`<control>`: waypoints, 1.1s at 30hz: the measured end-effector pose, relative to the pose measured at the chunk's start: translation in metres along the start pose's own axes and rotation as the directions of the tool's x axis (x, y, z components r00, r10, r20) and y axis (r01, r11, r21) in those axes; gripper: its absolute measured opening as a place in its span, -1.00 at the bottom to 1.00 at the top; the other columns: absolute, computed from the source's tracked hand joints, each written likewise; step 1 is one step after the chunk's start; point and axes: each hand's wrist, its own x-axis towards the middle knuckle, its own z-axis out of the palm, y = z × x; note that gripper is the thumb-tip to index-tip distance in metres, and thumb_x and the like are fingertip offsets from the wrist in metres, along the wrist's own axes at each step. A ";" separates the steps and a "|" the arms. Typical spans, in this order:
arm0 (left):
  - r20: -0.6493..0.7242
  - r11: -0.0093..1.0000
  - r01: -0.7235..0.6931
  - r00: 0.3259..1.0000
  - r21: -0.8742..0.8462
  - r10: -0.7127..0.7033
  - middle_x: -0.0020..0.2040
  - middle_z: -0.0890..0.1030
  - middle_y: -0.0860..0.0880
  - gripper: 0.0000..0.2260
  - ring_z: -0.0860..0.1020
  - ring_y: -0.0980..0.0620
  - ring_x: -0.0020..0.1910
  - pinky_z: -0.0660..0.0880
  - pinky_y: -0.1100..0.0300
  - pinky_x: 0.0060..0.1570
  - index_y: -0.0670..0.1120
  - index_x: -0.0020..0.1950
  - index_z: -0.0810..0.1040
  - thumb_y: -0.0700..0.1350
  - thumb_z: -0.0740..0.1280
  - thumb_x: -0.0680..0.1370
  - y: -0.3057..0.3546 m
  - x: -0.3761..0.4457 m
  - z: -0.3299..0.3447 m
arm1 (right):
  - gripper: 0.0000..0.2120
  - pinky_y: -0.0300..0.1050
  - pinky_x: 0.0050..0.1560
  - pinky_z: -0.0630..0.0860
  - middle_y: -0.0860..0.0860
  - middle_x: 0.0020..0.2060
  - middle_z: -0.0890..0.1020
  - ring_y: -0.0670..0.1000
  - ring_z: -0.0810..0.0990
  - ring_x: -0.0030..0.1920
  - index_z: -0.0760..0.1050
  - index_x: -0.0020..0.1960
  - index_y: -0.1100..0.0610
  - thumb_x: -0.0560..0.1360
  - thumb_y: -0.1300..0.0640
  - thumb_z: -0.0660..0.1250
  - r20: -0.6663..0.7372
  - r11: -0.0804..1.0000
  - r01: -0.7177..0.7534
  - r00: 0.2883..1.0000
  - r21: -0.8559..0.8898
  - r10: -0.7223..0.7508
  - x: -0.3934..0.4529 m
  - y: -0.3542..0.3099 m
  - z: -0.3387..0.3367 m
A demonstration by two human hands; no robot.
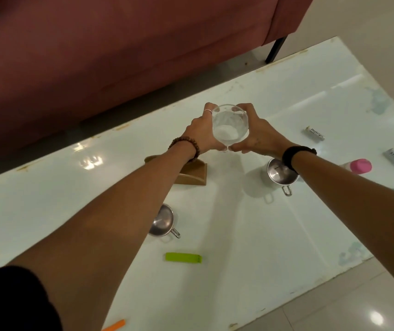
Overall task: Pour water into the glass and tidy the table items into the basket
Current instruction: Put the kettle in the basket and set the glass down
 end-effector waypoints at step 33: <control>-0.519 0.897 -0.008 0.818 -0.442 -0.249 -0.03 0.60 0.12 -0.49 0.57 0.28 -0.09 0.45 0.49 -0.04 0.26 0.19 0.40 -0.28 0.39 0.44 -0.087 -0.278 -0.043 | -0.81 0.02 -0.10 0.57 -0.05 -0.05 0.57 -0.02 0.55 -0.03 0.51 -0.03 0.05 0.49 0.32 0.27 -0.207 0.977 0.202 0.955 -0.071 -0.213 -0.141 -0.147 0.206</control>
